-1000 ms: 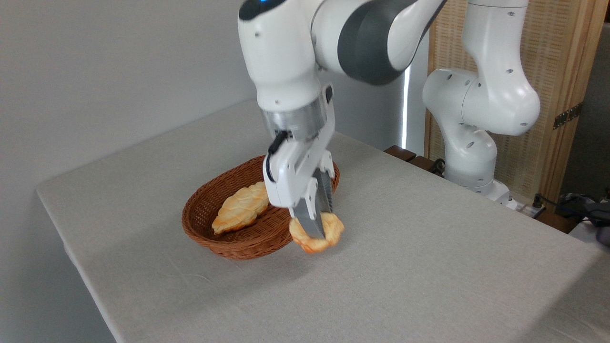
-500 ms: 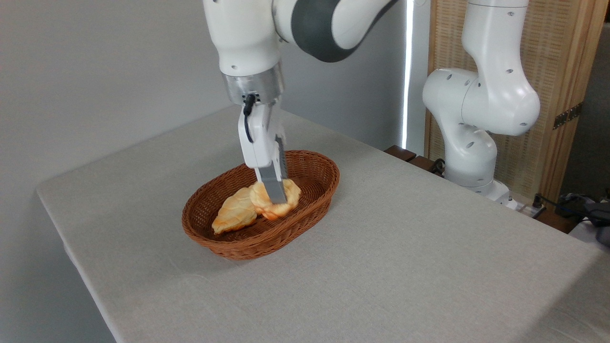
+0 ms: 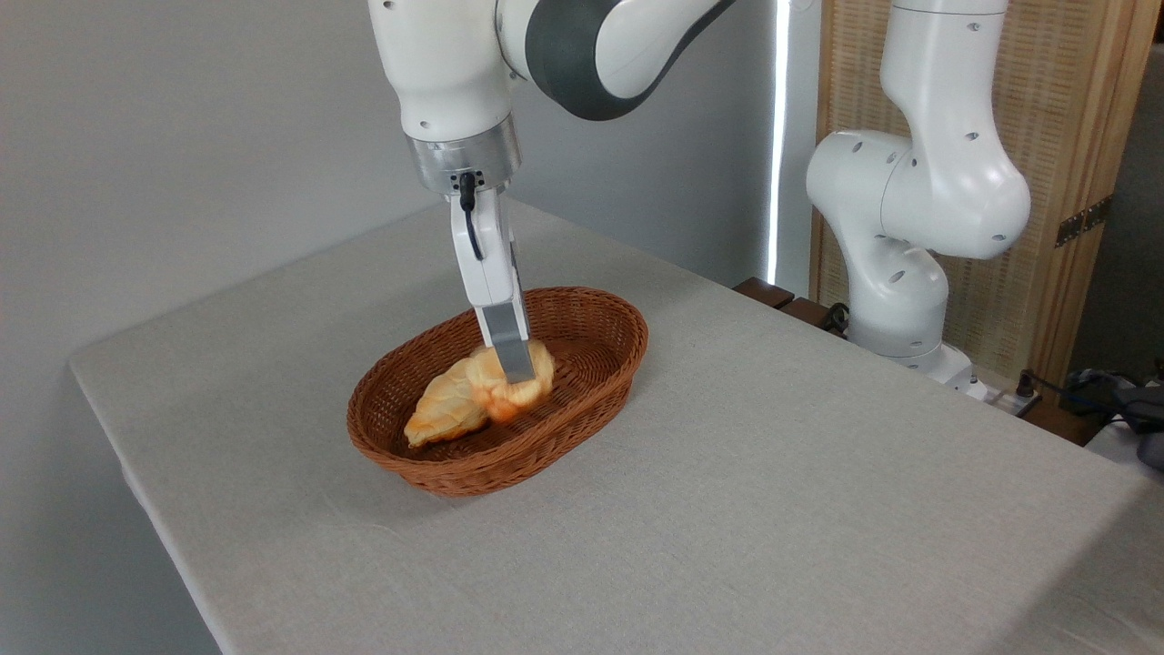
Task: Put bread into the basket
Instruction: 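Lower the bun into the basket beside the other roll and release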
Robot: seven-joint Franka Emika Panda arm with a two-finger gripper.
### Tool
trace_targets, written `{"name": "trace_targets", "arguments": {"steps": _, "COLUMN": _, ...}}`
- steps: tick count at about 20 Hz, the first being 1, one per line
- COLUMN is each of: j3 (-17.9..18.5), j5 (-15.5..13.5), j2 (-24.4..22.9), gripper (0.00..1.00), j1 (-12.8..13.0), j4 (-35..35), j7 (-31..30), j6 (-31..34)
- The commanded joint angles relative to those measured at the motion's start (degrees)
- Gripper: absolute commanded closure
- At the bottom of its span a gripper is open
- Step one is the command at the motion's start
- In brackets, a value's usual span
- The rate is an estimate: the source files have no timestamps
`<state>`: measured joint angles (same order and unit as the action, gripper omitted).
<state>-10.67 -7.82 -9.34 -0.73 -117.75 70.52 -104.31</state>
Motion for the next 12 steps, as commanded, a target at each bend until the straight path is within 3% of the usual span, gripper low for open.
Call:
{"name": "trace_targets", "arguments": {"steps": 1, "j3": 0.21, "j5": -0.97, "j2": 0.29, "gripper": 0.00, "j1": -0.06, "j4": 0.95, "j7": -0.92, "j6": 0.95}}
{"name": "trace_targets", "arguments": {"steps": 6, "j3": 1.26, "j5": -1.15, "j2": 0.03, "gripper": 0.00, "j1": -0.67, "j4": 1.12, "j7": -1.53, "j6": 0.69}}
{"name": "trace_targets", "arguments": {"steps": 12, "j3": 6.35, "j5": -0.01, "j2": -0.06, "gripper": 0.00, "j1": -0.67, "j4": 3.84, "j7": -10.65, "j6": 0.60}}
